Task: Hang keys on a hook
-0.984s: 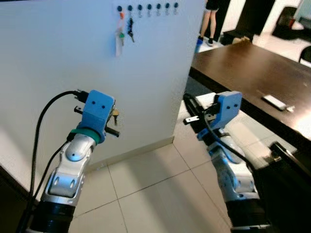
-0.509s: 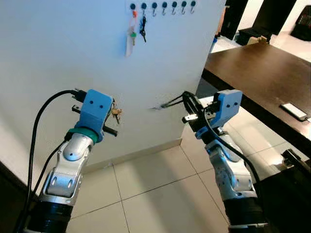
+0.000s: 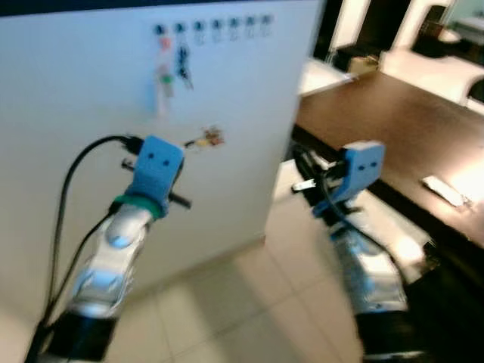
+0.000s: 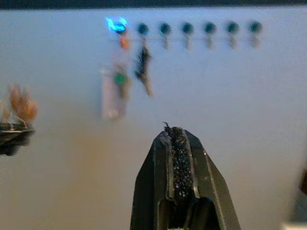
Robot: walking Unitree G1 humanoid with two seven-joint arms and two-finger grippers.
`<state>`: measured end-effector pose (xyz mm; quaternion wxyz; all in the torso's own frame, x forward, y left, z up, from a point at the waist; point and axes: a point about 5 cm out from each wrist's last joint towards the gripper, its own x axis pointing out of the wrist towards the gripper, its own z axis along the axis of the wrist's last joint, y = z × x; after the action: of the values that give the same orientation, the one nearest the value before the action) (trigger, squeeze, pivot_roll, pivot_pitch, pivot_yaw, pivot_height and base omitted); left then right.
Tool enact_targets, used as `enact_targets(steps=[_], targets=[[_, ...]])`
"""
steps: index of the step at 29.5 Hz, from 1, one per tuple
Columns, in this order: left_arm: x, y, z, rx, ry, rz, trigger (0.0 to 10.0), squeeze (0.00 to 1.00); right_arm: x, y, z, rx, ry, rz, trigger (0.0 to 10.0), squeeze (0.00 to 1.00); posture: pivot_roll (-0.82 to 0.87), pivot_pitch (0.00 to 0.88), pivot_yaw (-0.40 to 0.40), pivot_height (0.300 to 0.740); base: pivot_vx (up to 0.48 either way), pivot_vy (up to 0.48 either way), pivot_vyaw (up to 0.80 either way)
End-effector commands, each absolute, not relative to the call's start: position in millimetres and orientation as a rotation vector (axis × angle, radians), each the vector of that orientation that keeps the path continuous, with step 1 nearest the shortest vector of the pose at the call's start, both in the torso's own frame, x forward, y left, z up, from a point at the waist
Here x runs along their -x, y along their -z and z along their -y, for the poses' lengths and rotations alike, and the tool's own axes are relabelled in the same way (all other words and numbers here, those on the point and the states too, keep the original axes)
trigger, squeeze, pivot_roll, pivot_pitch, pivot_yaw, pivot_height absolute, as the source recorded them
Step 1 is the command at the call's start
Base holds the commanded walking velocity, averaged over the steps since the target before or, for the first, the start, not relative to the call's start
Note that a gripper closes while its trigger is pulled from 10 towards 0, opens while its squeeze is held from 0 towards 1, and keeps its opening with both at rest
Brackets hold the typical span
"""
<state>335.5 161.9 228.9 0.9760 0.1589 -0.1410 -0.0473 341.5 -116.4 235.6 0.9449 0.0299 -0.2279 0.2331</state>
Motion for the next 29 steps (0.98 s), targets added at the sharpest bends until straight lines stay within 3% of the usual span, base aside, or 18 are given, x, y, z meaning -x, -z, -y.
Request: enact_targets(steps=[1,10,19,22,26,29], targets=[[-334,-228,-154,-0.322,0.123,0.289,10.0,0.0,-342,-228,126,-0.061,-0.443,0.44,10.0,0.0,0.06,0.033,0.046,0.74,0.48,0.0,0.0],[-334,-228,-154,-0.32,0.124,0.291,10.0,0.0,-340,-229,124,-0.067,-0.471,0.442,10.0,0.0,0.06,0.034,0.045,0.74,0.48,0.0,0.0],[-327,-242,-152,-0.234,0.151,0.382,10.0,0.0,-318,-248,115,-0.005,-0.762,0.493,10.0,0.0,0.05,0.032,0.047,0.74,0.297,0.0,0.0],[-308,-267,-136,-0.143,0.315,0.499,10.0,0.0,-300,-278,124,-0.053,-0.942,0.555,10.0,0.0,0.05,0.027,0.048,0.74,0.0,0.0,0.0],[-302,-272,-129,-0.139,0.373,0.514,10.0,0.0,-303,-288,129,-0.045,-0.898,0.595,10.0,0.0,0.05,0.024,0.044,0.74,0.0,0.0,0.0],[-296,-278,-119,-0.135,0.45,0.534,10.0,0.0,-316,-299,139,-0.018,-0.753,0.653,10.0,0.0,0.05,0.016,0.043,0.74,0.0,0.0,0.0]])
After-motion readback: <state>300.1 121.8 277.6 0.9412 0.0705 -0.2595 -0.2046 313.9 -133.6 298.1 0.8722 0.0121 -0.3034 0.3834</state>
